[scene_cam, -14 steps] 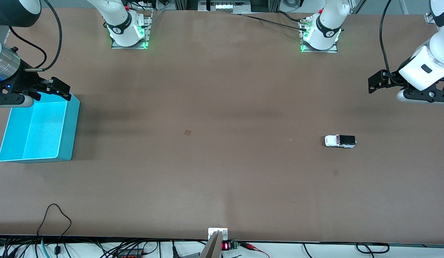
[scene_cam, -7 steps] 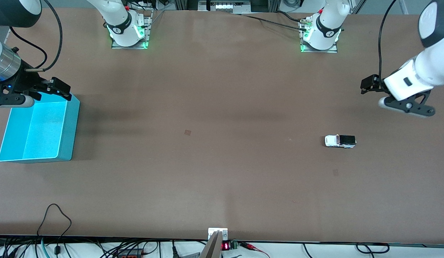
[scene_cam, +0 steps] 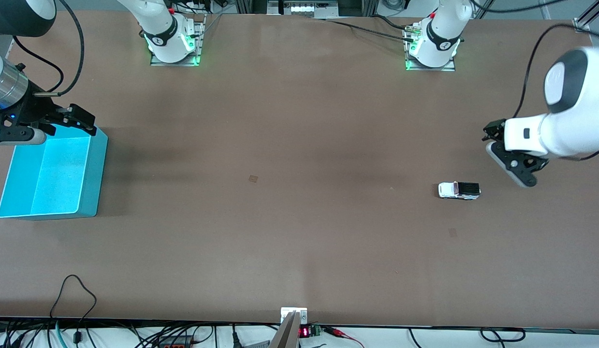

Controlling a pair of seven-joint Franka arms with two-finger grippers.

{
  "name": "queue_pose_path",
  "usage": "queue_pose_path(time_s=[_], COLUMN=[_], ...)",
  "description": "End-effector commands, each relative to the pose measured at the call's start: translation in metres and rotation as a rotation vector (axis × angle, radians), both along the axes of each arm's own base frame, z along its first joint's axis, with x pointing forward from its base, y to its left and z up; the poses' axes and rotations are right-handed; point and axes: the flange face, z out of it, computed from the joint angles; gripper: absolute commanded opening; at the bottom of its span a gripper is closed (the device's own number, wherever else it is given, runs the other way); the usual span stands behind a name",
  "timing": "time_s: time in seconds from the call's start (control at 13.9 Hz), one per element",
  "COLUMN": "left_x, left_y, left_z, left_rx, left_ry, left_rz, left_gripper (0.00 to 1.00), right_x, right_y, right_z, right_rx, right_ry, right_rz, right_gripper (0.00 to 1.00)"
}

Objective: Wind and store white jeep toy
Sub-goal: 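Lower the left gripper onto the jeep's roof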

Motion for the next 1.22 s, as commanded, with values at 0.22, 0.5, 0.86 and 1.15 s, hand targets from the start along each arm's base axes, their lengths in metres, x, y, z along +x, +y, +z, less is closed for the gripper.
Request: queue_pose_path(time_s=[0.22, 0.5, 0.86, 1.15], left_x=[-0.009, -0.003, -0.003, -0.001], left_y=[0.019, 0.015, 0.011, 0.014], left_z=[-0.104, -0.139, -0.186, -0.212], left_rx=[-0.057, -0.025, -0.031, -0.038], left_ry=[-0.155, -0.174, -0.137, -0.165], left_rz=[-0.426, -0.609, -0.662, -0.681], left_gripper=[1.00, 1.00, 1.00, 1.00], right_x=[-0.007, -0.007, -0.007, -0.006], right_y=[-0.001, 0.000, 0.000, 0.001], right_z=[0.003, 0.004, 0.003, 0.004], right_rx=[0.007, 0.007, 0.007, 0.007], right_ry=[-0.017, -0.023, -0.023, -0.026], right_rz=[0.011, 0.014, 0.013, 0.014], right_gripper=[1.00, 1.00, 1.00, 1.00])
